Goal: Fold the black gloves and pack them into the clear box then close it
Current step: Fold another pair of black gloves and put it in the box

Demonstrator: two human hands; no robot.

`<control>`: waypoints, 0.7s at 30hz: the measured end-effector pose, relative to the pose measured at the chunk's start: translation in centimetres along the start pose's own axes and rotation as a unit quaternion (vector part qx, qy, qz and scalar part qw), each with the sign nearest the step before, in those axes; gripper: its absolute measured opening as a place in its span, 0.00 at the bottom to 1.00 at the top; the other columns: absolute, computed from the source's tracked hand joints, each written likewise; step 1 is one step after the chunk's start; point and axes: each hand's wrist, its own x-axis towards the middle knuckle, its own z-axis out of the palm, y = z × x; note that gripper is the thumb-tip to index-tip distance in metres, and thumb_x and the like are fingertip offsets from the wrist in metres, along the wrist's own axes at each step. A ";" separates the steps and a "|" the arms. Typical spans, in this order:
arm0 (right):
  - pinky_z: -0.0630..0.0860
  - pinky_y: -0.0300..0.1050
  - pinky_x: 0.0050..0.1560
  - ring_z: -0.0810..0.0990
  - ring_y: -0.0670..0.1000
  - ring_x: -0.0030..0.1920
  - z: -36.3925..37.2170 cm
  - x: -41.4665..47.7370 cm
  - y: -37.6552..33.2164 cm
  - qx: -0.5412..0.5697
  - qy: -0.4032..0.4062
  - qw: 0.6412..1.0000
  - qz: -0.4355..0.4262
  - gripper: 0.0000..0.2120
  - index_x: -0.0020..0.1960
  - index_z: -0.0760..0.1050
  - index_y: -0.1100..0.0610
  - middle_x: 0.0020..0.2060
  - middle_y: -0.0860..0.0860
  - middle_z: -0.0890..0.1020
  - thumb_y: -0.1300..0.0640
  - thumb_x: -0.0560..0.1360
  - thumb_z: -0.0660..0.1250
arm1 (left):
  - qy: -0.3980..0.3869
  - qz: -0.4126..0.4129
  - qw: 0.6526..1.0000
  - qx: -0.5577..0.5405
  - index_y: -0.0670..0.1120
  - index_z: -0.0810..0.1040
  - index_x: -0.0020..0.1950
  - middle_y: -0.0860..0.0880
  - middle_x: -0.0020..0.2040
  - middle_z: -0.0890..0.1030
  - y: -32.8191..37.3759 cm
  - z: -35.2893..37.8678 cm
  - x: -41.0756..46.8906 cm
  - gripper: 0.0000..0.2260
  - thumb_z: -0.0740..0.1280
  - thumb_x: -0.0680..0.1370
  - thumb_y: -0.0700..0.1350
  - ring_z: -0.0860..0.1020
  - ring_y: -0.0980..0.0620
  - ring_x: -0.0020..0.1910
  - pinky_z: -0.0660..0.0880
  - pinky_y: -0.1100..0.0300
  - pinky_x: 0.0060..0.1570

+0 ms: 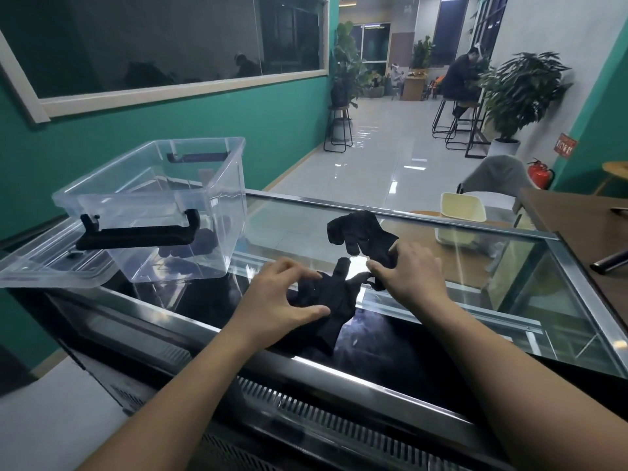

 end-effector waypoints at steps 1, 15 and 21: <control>0.67 0.54 0.55 0.79 0.58 0.54 0.0 0.0 0.0 -0.005 -0.002 1.000 -0.003 0.21 0.50 0.76 0.52 0.49 0.51 0.81 0.33 0.75 0.69 | 0.008 -0.026 1.000 -0.012 0.61 0.83 0.62 0.63 0.61 0.77 -0.1 0.0 0.3 0.19 0.80 0.73 0.61 0.75 0.62 0.64 0.73 0.65 0.64; 0.72 0.53 0.56 0.75 0.50 0.50 -0.1 -4.5 -3.6 0.096 -0.015 0.953 -0.288 0.11 0.53 0.81 0.45 0.45 0.43 0.78 0.40 0.77 0.70 | 0.017 -0.153 0.988 -0.002 0.62 0.88 0.53 0.60 0.53 0.79 -0.5 0.9 4.0 0.09 0.74 0.74 0.59 0.81 0.55 0.56 0.84 0.48 0.56; 0.64 0.47 0.61 0.73 0.48 0.58 0.2 -5.3 -4.3 0.043 -0.090 0.940 -0.328 0.19 0.61 0.81 0.40 0.52 0.42 0.78 0.31 0.76 0.65 | 0.027 -0.154 0.988 -0.009 0.61 0.85 0.41 0.58 0.52 0.79 -0.4 0.8 3.9 0.03 0.77 0.73 0.53 0.78 0.54 0.58 0.81 0.48 0.59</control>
